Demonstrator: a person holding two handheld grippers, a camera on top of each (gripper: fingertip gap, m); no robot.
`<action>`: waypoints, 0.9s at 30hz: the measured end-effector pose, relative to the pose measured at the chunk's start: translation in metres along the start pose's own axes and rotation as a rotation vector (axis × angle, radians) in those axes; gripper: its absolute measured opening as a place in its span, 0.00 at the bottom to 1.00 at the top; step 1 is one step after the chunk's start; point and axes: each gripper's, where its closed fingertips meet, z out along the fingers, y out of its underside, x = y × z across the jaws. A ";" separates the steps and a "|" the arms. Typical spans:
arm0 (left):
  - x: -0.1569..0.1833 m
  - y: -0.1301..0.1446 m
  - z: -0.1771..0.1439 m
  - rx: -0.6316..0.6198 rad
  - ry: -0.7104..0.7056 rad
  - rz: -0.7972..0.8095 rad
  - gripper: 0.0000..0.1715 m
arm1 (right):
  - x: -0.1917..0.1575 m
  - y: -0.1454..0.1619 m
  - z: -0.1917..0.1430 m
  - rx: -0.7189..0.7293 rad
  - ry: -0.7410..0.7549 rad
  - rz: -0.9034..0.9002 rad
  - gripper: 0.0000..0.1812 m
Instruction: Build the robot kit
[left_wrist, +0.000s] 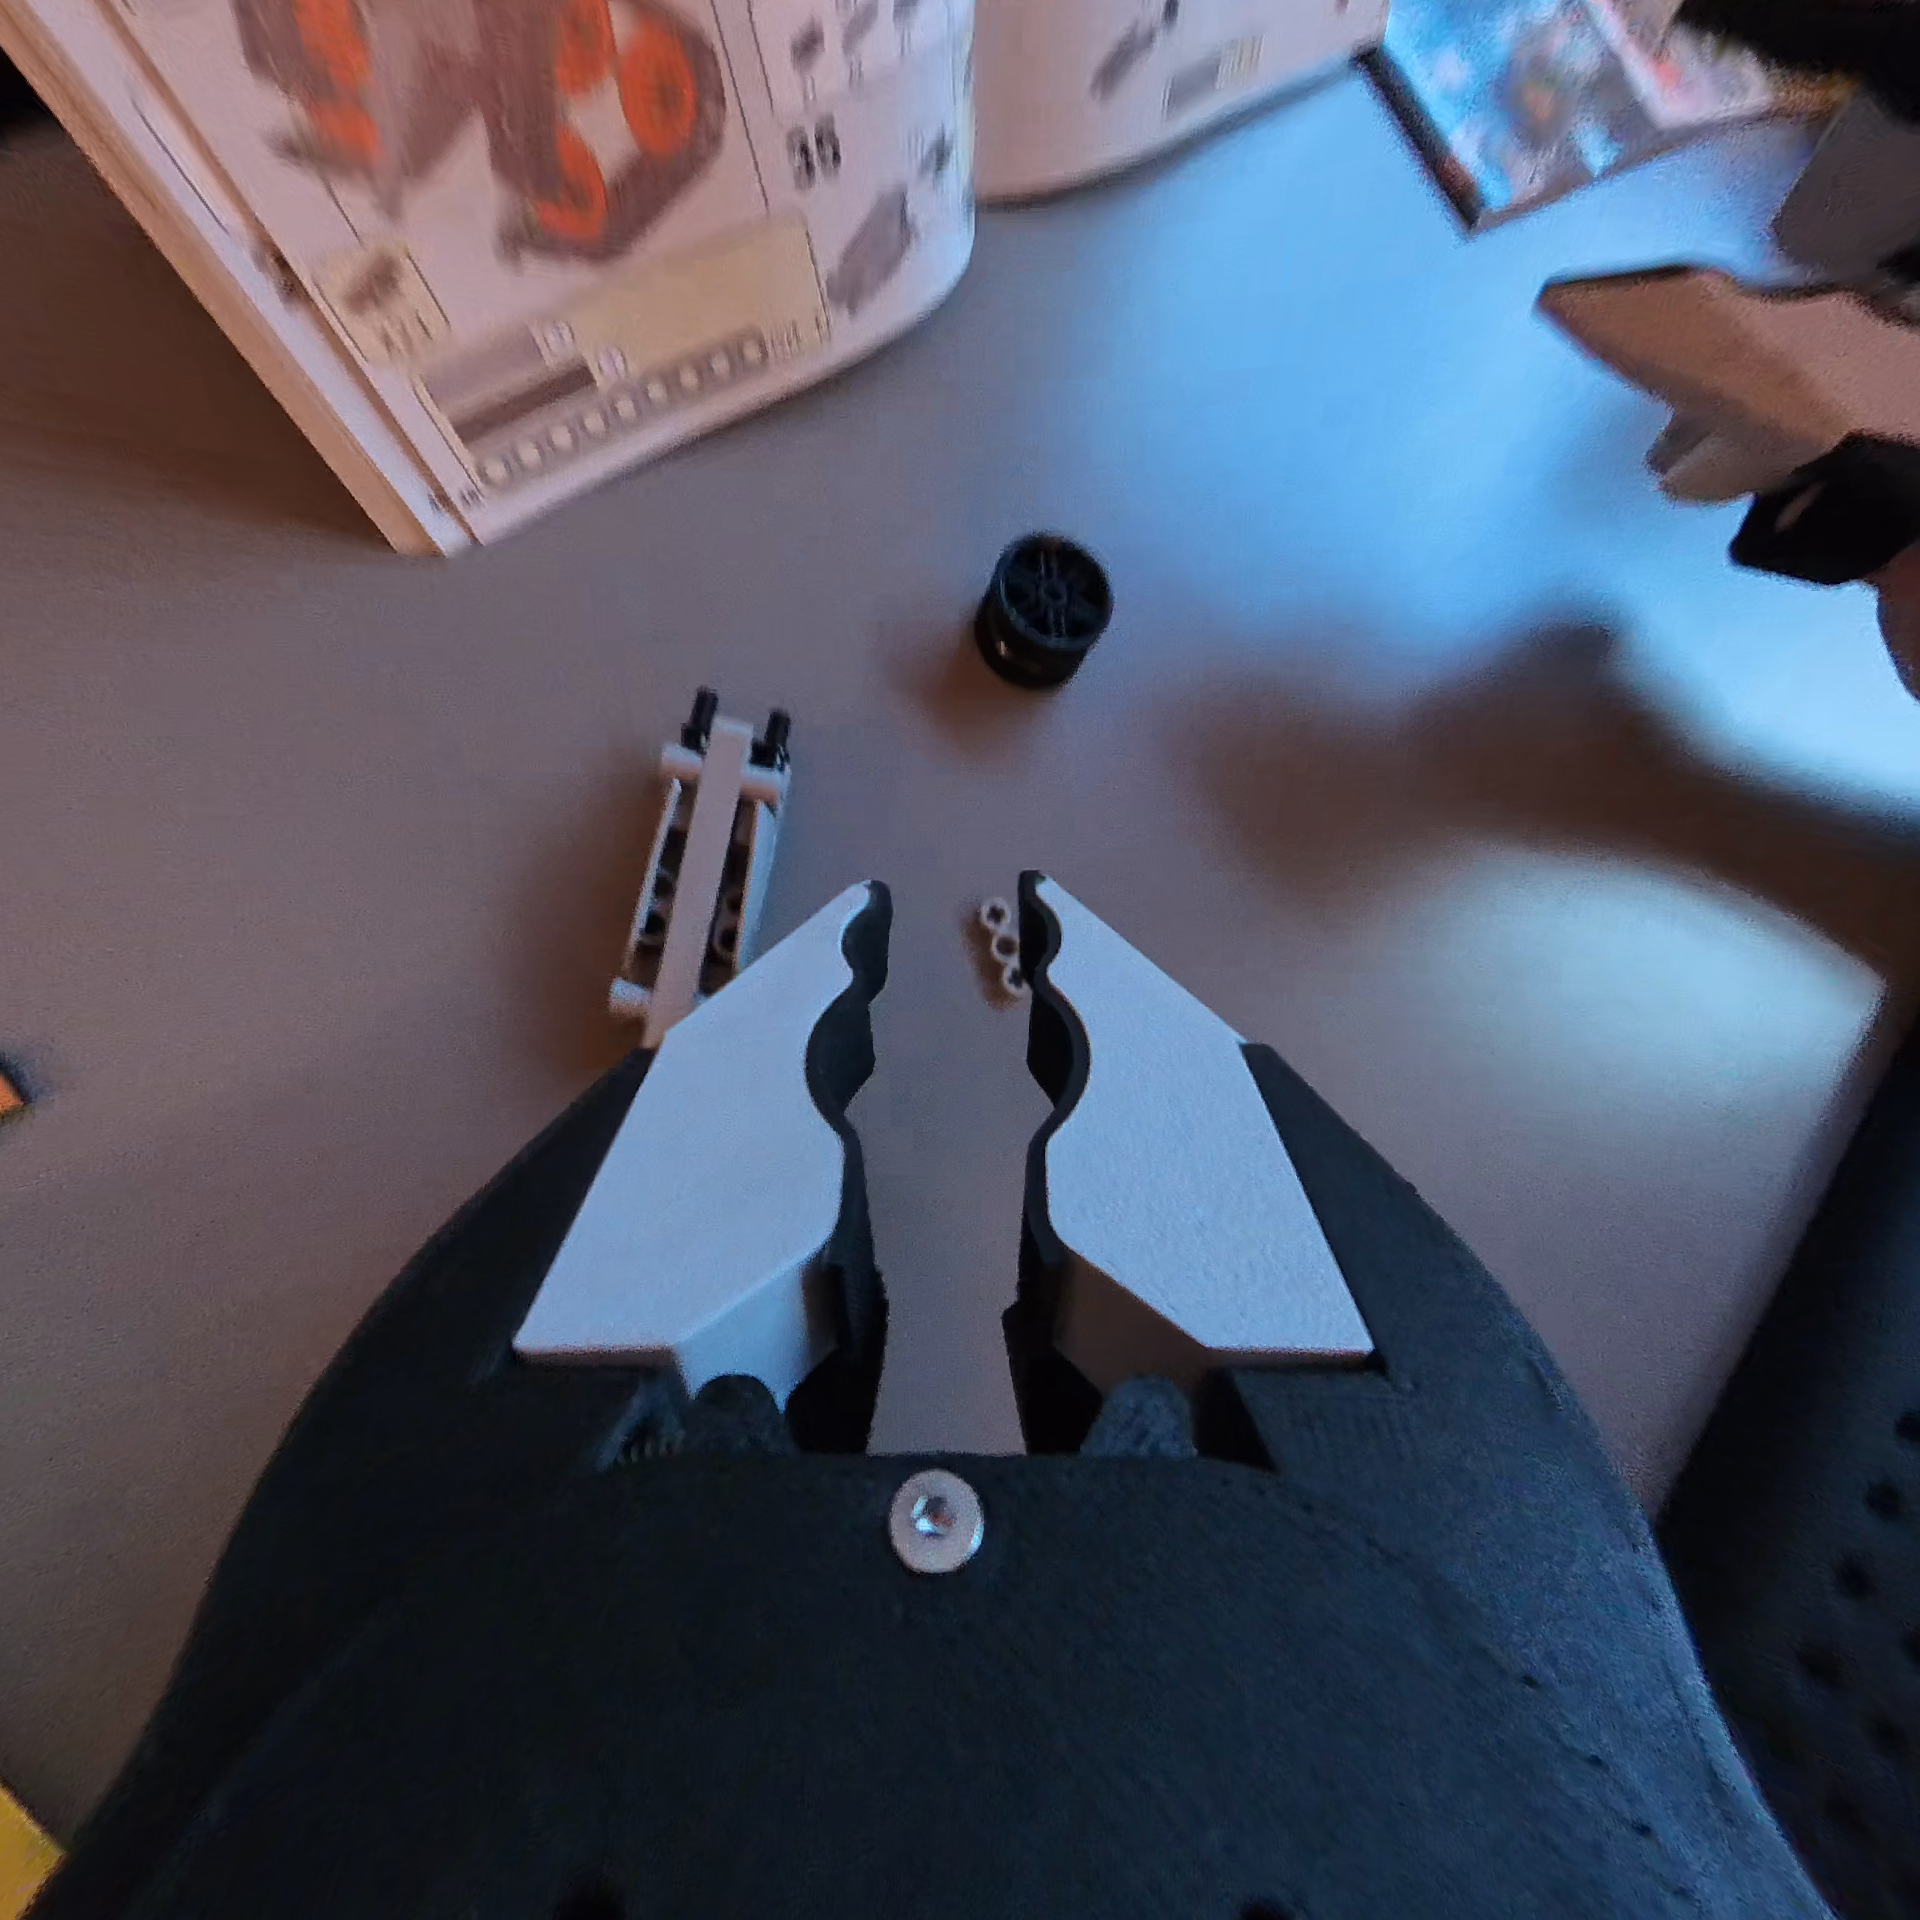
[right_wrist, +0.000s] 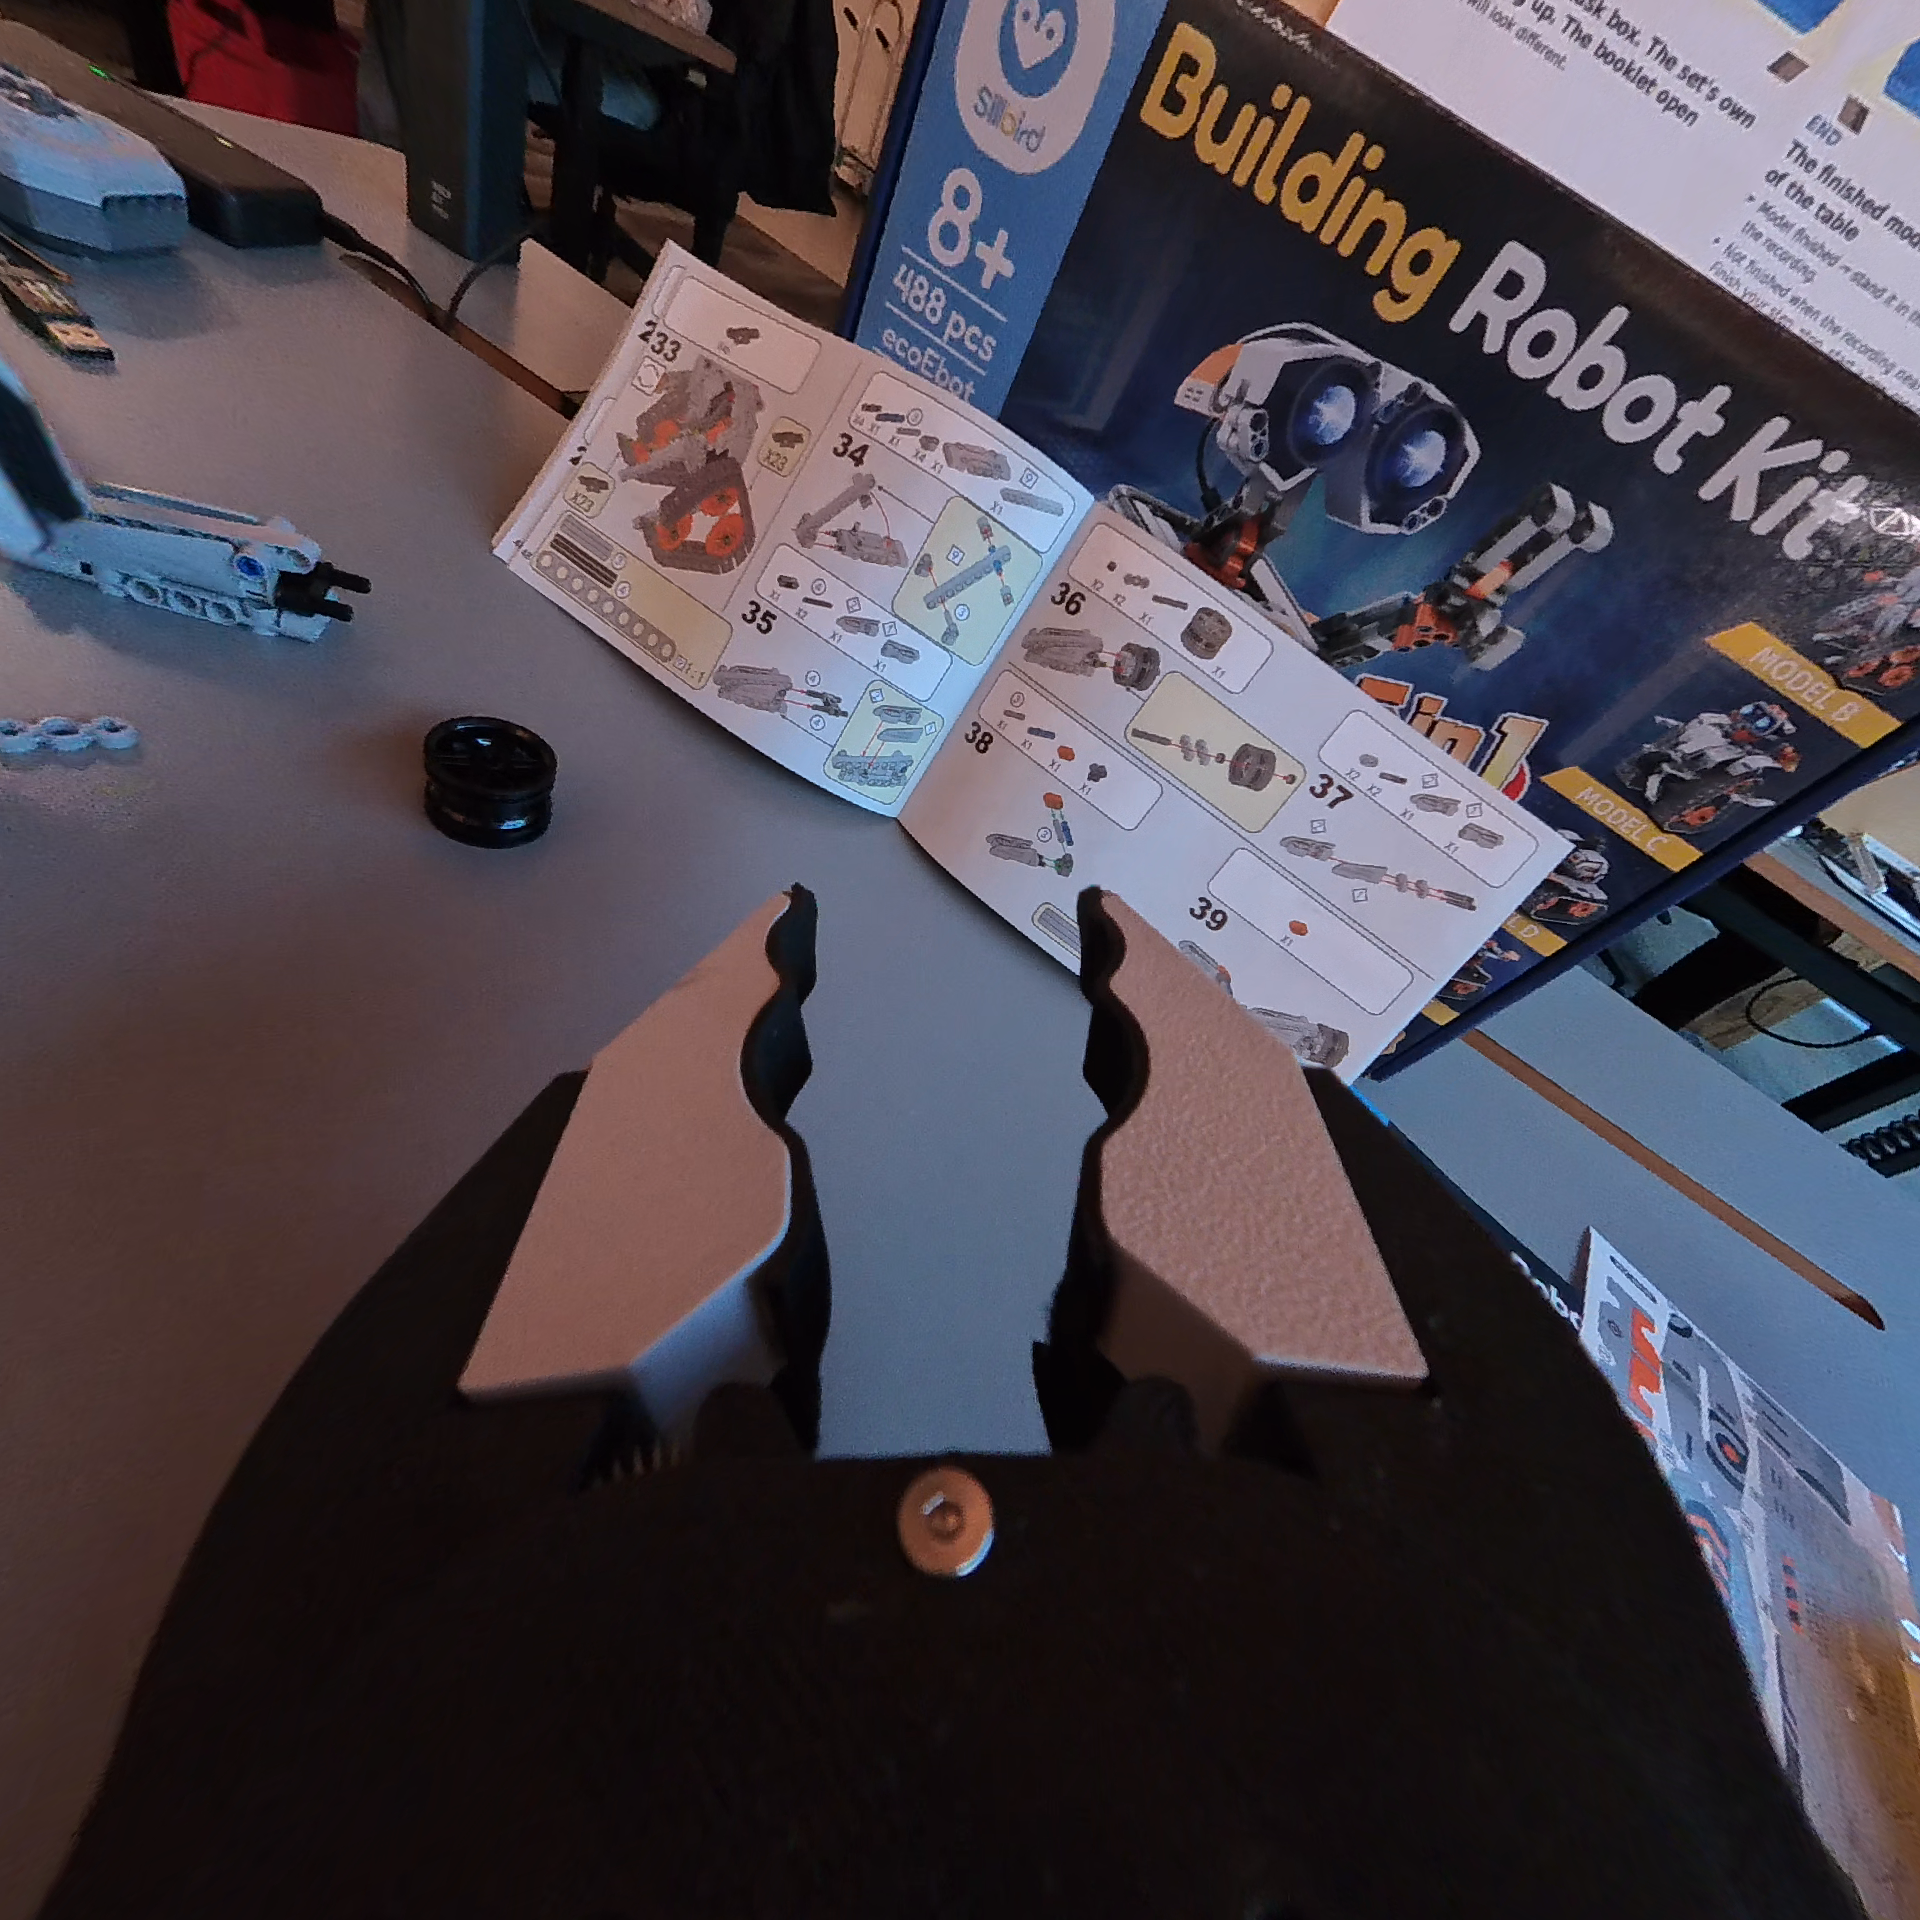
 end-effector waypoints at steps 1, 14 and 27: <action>-0.001 -0.007 -0.003 0.049 -0.019 0.017 0.13 | -0.001 0.000 0.000 0.001 -0.005 -0.001 0.28; -0.004 -0.059 -0.041 0.463 -0.078 0.096 0.33 | -0.005 -0.014 -0.006 0.072 -0.053 0.035 0.36; 0.012 -0.087 -0.107 0.898 -0.330 0.375 0.27 | -0.009 -0.020 -0.013 0.128 -0.099 0.040 0.50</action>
